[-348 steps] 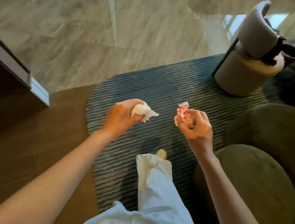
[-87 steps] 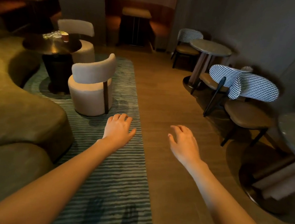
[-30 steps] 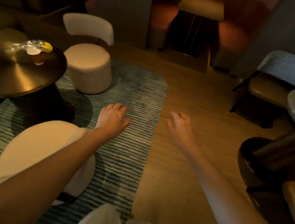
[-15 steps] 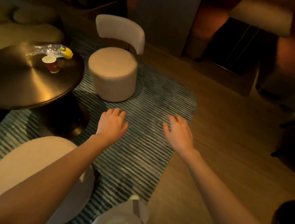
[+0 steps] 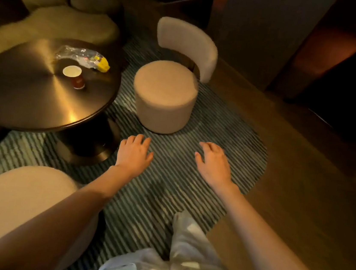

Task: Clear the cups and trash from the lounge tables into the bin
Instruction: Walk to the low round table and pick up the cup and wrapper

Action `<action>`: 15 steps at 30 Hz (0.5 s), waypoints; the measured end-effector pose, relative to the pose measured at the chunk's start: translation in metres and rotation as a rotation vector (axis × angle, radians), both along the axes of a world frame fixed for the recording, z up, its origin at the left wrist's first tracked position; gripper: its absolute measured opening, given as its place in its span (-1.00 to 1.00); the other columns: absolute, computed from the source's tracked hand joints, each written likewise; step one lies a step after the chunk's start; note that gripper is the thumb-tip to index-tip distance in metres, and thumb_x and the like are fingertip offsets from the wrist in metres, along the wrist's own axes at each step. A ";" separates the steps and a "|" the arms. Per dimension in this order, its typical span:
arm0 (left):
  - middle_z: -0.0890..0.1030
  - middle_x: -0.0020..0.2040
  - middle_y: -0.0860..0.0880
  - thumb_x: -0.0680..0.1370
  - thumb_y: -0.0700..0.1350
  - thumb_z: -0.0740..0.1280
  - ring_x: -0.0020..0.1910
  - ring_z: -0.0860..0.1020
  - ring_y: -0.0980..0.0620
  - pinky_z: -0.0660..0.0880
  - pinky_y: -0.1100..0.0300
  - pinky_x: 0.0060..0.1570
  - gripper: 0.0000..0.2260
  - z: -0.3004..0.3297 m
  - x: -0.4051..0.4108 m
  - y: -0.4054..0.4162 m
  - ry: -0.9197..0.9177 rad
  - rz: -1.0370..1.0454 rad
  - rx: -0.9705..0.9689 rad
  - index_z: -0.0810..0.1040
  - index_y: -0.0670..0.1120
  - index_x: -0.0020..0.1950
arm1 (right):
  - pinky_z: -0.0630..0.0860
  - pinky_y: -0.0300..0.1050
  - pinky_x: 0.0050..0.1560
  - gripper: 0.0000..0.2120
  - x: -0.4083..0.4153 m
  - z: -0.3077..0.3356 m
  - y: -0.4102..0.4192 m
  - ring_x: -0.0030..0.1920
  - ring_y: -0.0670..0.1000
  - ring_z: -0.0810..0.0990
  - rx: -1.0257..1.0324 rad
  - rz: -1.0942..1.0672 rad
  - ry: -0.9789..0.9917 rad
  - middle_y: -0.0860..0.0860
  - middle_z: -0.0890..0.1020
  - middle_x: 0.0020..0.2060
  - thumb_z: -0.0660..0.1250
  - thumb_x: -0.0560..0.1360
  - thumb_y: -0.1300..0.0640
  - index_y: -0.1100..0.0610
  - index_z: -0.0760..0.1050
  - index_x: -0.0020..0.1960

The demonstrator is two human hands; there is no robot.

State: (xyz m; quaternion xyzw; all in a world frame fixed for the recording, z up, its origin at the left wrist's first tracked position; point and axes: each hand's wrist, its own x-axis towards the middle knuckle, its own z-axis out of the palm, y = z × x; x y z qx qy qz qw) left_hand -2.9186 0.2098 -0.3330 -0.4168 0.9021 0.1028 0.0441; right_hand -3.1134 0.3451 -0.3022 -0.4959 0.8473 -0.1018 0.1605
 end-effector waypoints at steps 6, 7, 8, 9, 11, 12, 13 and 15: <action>0.43 0.35 -0.13 0.57 0.07 0.21 0.32 0.37 -0.15 0.32 -0.03 0.24 -0.55 0.005 -0.034 -0.060 0.051 0.231 -0.057 0.36 -0.11 0.40 | 0.30 0.01 0.39 -0.56 -0.051 -0.006 -0.117 0.41 0.09 0.31 0.011 0.308 0.014 0.07 0.40 0.38 0.12 0.63 -0.03 0.13 0.32 0.45; 0.45 0.33 -0.14 0.56 0.06 0.23 0.31 0.38 -0.15 0.32 -0.04 0.24 -0.56 0.003 -0.034 -0.067 0.063 0.263 -0.051 0.39 -0.12 0.39 | 0.31 0.01 0.39 -0.56 -0.053 -0.009 -0.135 0.41 0.09 0.32 0.015 0.356 0.000 0.07 0.41 0.38 0.12 0.63 -0.03 0.13 0.32 0.45; 0.46 0.33 -0.14 0.55 0.05 0.25 0.31 0.39 -0.15 0.32 -0.05 0.25 -0.56 0.000 -0.032 -0.073 0.069 0.294 -0.045 0.41 -0.12 0.37 | 0.32 0.01 0.39 -0.56 -0.052 -0.014 -0.151 0.41 0.09 0.32 0.020 0.403 -0.013 0.07 0.41 0.37 0.13 0.63 -0.02 0.14 0.32 0.44; 0.45 0.34 -0.13 0.55 0.05 0.25 0.32 0.39 -0.15 0.31 -0.06 0.27 -0.57 -0.004 -0.029 -0.081 0.066 0.331 -0.039 0.42 -0.11 0.37 | 0.32 0.01 0.39 -0.56 -0.050 -0.018 -0.167 0.40 0.08 0.32 0.026 0.453 -0.024 0.07 0.42 0.37 0.13 0.63 -0.02 0.14 0.32 0.44; 0.44 0.35 -0.11 0.56 0.07 0.22 0.33 0.37 -0.14 0.31 -0.06 0.29 -0.57 -0.010 -0.021 -0.100 0.065 0.428 -0.032 0.41 -0.09 0.38 | 0.31 0.01 0.40 -0.57 -0.044 -0.028 -0.203 0.40 0.08 0.32 0.048 0.549 -0.047 0.06 0.42 0.36 0.13 0.63 -0.01 0.14 0.32 0.44; 0.44 0.35 -0.11 0.56 0.07 0.22 0.33 0.38 -0.14 0.31 -0.07 0.29 -0.58 -0.014 -0.017 -0.111 0.070 0.474 -0.030 0.41 -0.09 0.37 | 0.31 0.00 0.40 -0.57 -0.040 -0.032 -0.221 0.40 0.07 0.32 0.056 0.589 -0.059 0.06 0.43 0.35 0.13 0.63 -0.01 0.15 0.32 0.44; 0.45 0.34 -0.11 0.56 0.07 0.22 0.33 0.38 -0.15 0.31 -0.08 0.29 -0.58 -0.018 -0.012 -0.123 0.071 0.515 -0.029 0.41 -0.09 0.37 | 0.30 -0.01 0.40 -0.56 -0.036 -0.036 -0.241 0.40 0.07 0.32 0.061 0.624 -0.069 0.06 0.42 0.35 0.13 0.63 0.00 0.15 0.32 0.45; 0.45 0.34 -0.12 0.56 0.07 0.23 0.32 0.39 -0.15 0.32 -0.07 0.28 -0.57 -0.024 -0.003 -0.152 0.058 0.570 -0.030 0.41 -0.09 0.37 | 0.31 -0.02 0.40 -0.56 -0.027 -0.044 -0.282 0.41 0.05 0.31 0.050 0.670 -0.080 0.05 0.41 0.36 0.13 0.63 0.00 0.14 0.31 0.45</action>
